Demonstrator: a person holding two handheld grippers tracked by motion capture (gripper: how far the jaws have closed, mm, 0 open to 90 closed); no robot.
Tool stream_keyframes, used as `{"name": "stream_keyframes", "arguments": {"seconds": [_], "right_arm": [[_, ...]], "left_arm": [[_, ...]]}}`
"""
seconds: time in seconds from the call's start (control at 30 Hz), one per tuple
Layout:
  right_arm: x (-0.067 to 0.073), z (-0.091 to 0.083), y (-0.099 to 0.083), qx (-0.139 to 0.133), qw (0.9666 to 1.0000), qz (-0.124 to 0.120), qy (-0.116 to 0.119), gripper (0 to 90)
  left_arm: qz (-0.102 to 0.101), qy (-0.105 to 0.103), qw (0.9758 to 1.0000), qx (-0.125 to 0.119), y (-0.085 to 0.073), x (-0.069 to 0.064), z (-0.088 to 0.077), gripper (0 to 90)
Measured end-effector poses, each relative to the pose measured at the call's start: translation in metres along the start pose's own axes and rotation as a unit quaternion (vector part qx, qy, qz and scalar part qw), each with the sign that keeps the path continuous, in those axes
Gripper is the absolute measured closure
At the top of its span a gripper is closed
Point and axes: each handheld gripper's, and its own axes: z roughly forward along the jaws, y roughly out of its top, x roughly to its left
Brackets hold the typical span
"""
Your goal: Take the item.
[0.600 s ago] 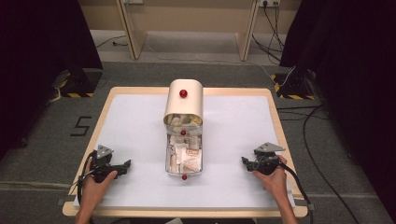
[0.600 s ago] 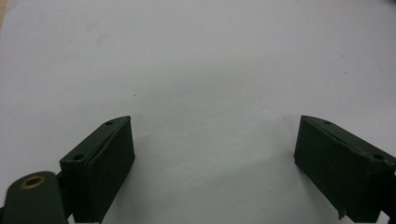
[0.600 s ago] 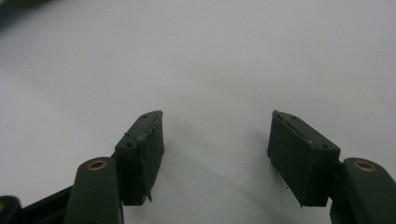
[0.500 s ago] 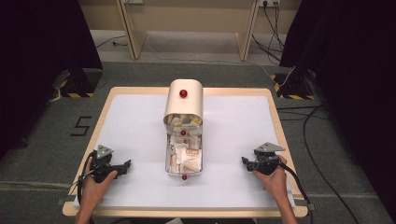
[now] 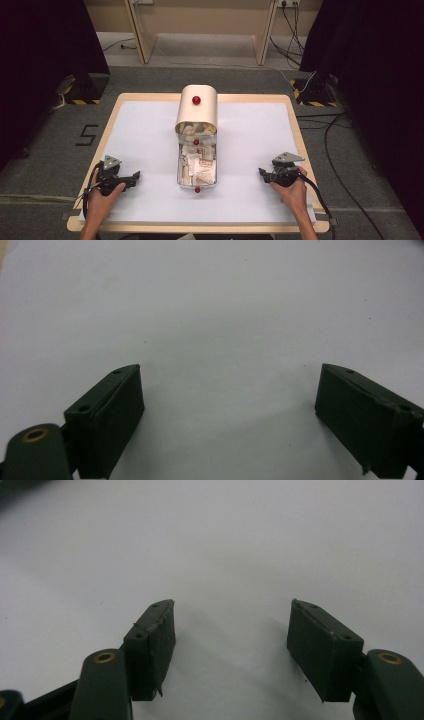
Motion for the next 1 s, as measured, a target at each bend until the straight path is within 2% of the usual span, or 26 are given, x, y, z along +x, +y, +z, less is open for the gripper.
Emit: {"name": "stream_keyframes", "arguments": {"seconds": [0.2, 0.4, 0.5, 0.7, 0.77, 0.87, 1.0], "right_arm": [[0.005, -0.006, 0.006, -0.022, 0.9998, 0.0, 0.004, 36.9], [0.014, -0.008, 0.011, -0.027, 0.9995, -0.005, 0.012, 36.8], [0.021, -0.011, 0.014, -0.035, 0.999, -0.001, 0.028, 37.6], [0.03, -0.016, 0.019, -0.046, 0.9983, -0.015, 0.033, 38.5], [0.031, -0.017, 0.019, -0.05, 0.9979, -0.01, 0.041, 38.7], [0.035, -0.018, 0.021, -0.049, 0.9979, -0.016, 0.039, 38.3], [0.043, -0.021, 0.026, -0.061, 0.9966, -0.022, 0.051, 39.8]], "left_arm": [[0.0, 0.0, 1.0, 0.0, 0.0, 0.0, 0.0, 11.3], [0.0, 0.0, 1.0, 0.0, 0.0, 0.0, 0.0, 11.3], [0.0, 0.0, 1.0, 0.0, 0.0, 0.0, 0.0, 11.3], [0.0, 0.0, 1.0, 0.0, 0.0, 0.0, 0.0, 11.3], [0.0, 0.0, 1.0, 0.0, 0.0, 0.0, 0.0, 11.3], [0.0, 0.0, 1.0, 0.0, 0.0, 0.0, 0.0, 11.3], [0.0, 0.0, 1.0, 0.0, 0.0, 0.0, 0.0, 11.3]]}}
